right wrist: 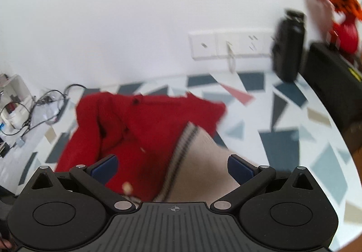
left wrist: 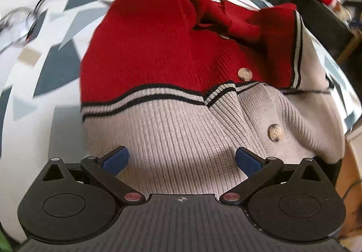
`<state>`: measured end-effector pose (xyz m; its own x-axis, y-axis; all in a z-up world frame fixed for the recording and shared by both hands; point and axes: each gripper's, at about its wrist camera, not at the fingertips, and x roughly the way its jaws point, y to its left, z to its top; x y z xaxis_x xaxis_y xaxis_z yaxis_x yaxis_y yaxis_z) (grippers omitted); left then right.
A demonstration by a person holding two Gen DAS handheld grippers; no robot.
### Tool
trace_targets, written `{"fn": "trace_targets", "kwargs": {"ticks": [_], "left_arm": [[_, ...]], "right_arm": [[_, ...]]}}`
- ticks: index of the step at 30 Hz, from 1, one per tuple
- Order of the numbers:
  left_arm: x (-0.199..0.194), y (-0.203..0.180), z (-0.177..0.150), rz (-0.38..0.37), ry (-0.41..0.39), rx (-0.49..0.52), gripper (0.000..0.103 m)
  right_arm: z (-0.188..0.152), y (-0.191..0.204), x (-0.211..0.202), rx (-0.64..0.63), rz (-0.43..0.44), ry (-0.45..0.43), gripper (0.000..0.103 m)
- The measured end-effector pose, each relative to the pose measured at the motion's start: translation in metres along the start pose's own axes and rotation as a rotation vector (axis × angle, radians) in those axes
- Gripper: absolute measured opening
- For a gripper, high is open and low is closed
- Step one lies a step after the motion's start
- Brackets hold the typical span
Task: Fold clothes
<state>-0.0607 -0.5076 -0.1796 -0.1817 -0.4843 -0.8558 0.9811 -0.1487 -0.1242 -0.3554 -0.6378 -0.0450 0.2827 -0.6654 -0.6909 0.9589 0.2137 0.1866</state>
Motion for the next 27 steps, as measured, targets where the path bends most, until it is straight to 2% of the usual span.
{"fn": "trace_targets", "kwargs": {"ticks": [3,6,9,11,12,13,14,16,17,18,23,27], "left_arm": [[0.009,0.001,0.004,-0.008,-0.002,0.047,0.103],[0.012,0.011,0.009,-0.054,-0.01,0.033,0.103],[0.015,0.019,0.01,-0.087,-0.022,0.045,0.103],[0.013,0.022,0.008,-0.102,-0.039,0.063,0.098],[0.01,0.024,0.006,-0.103,-0.055,0.071,0.086],[0.006,0.027,0.005,-0.103,-0.07,0.079,0.068],[0.002,0.029,0.003,-0.102,-0.085,0.087,0.06],[-0.008,0.042,0.003,-0.128,-0.104,0.044,0.036],[-0.013,0.051,0.002,-0.154,-0.115,0.009,0.03],[-0.019,0.059,0.002,-0.181,-0.125,-0.026,0.02],[-0.035,0.077,-0.005,-0.132,-0.18,-0.087,0.015],[-0.055,0.089,-0.004,-0.037,-0.251,-0.138,0.014]], "right_arm": [[0.021,0.02,0.021,-0.067,-0.004,0.006,0.102],[0.036,0.04,0.048,-0.108,0.015,0.026,0.102],[0.049,0.053,0.073,-0.093,0.03,0.034,0.101],[0.057,0.058,0.09,-0.058,0.045,0.046,0.098],[0.059,0.059,0.097,-0.042,0.05,0.052,0.097],[0.063,0.061,0.104,-0.026,0.05,0.06,0.096],[0.066,0.062,0.111,-0.01,0.046,0.068,0.095],[0.073,0.065,0.124,0.021,0.043,0.082,0.093],[0.077,0.066,0.13,0.036,0.046,0.087,0.093],[0.08,0.067,0.136,0.047,0.051,0.089,0.093],[0.09,0.075,0.164,0.066,0.066,0.099,0.093],[0.097,0.078,0.185,0.087,0.086,0.105,0.093]]}}
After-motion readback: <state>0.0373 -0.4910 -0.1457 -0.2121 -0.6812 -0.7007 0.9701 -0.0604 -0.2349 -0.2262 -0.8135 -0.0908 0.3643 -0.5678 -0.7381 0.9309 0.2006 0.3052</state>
